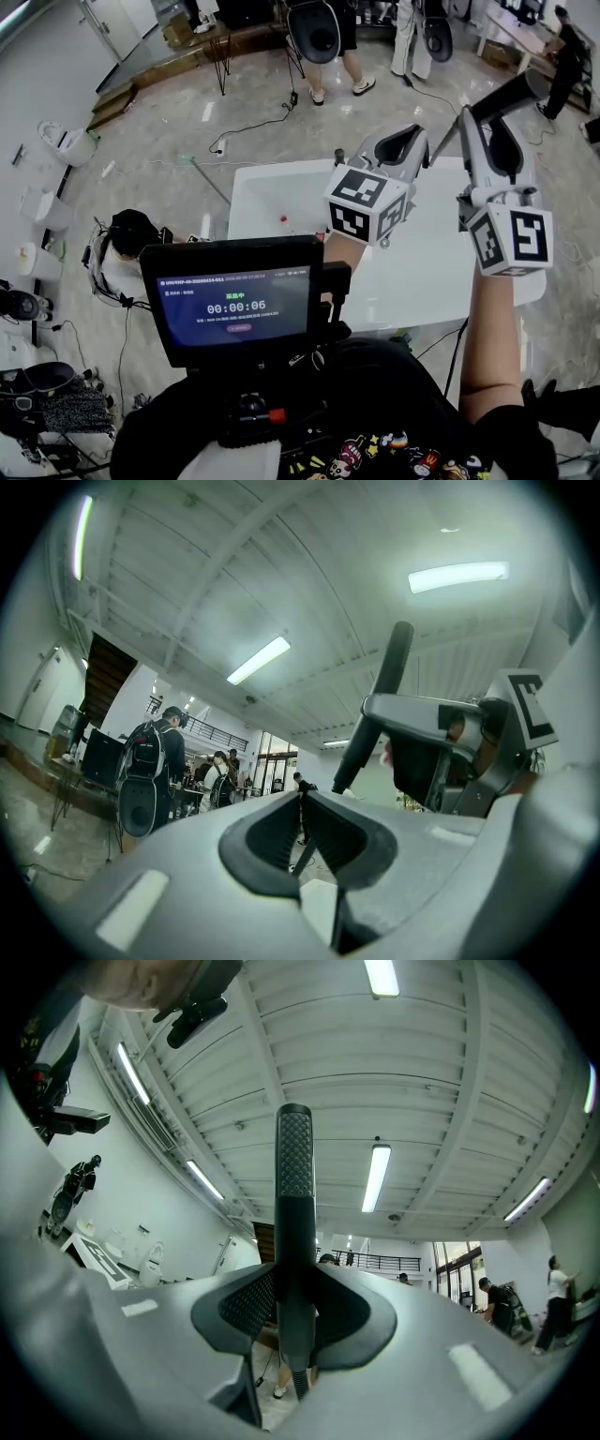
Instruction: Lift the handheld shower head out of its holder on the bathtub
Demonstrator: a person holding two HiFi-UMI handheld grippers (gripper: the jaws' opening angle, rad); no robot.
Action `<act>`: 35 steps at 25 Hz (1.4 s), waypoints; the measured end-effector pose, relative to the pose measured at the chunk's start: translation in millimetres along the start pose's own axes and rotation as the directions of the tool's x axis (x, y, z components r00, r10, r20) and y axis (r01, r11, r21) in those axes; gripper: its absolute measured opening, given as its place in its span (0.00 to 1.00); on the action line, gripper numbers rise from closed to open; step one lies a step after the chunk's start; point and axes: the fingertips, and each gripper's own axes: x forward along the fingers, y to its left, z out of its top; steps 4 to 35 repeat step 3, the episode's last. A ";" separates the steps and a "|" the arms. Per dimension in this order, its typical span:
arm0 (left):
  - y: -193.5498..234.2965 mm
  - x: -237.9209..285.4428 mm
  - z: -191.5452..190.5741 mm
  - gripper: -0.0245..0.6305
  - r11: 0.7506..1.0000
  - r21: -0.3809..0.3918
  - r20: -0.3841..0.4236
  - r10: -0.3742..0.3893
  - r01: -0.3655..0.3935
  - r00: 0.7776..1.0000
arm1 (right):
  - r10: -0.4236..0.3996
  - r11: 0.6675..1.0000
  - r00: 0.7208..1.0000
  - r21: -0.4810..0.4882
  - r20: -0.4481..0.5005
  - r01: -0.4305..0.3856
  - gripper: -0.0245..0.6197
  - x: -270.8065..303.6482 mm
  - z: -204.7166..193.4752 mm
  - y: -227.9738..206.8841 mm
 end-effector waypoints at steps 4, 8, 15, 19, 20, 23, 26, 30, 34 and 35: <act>-1.5 0.8 -7.1 0.07 1.000 -0.001 -0.001 -0.001 0.001 1.000 | -0.003 1.000 1.000 0.001 0.004 0.003 0.27 -3.0 -5.0 -2.8; -1.5 0.8 -7.1 0.07 1.000 -0.001 -0.001 -0.001 0.001 1.000 | -0.003 1.000 1.000 0.001 0.004 0.003 0.27 -3.0 -5.0 -2.8; -1.5 0.8 -7.1 0.07 1.000 -0.001 -0.001 -0.001 0.001 1.000 | -0.003 1.000 1.000 0.001 0.004 0.003 0.27 -3.0 -5.0 -2.8; -1.5 0.8 -7.1 0.07 1.000 -0.001 -0.001 -0.001 0.001 1.000 | -0.003 1.000 1.000 0.001 0.004 0.003 0.27 -3.0 -5.0 -2.8; -1.5 0.8 -7.1 0.07 1.000 -0.001 -0.001 -0.001 0.001 1.000 | -0.003 1.000 1.000 0.001 0.004 0.003 0.27 -3.0 -5.0 -2.8; -1.5 0.8 -7.1 0.07 1.000 -0.001 -0.001 -0.001 0.001 1.000 | -0.003 1.000 1.000 0.001 0.004 0.003 0.27 -3.0 -5.0 -2.8; -1.5 0.8 -7.1 0.07 1.000 -0.001 -0.001 -0.001 0.001 1.000 | -0.003 1.000 1.000 0.001 0.004 0.003 0.27 -3.0 -5.0 -2.8; -1.5 0.8 -7.1 0.07 1.000 -0.001 -0.001 -0.001 0.001 1.000 | -0.003 1.000 1.000 0.001 0.004 0.003 0.27 -3.0 -5.0 -2.8; -1.5 0.8 -7.1 0.07 1.000 -0.001 -0.001 -0.001 0.001 1.000 | -0.003 1.000 1.000 0.001 0.004 0.003 0.27 -3.0 -5.0 -2.8; -1.5 0.8 -7.1 0.07 1.000 -0.001 -0.001 -0.001 0.001 1.000 | -0.003 1.000 1.000 0.001 0.004 0.003 0.27 -3.0 -5.0 -2.8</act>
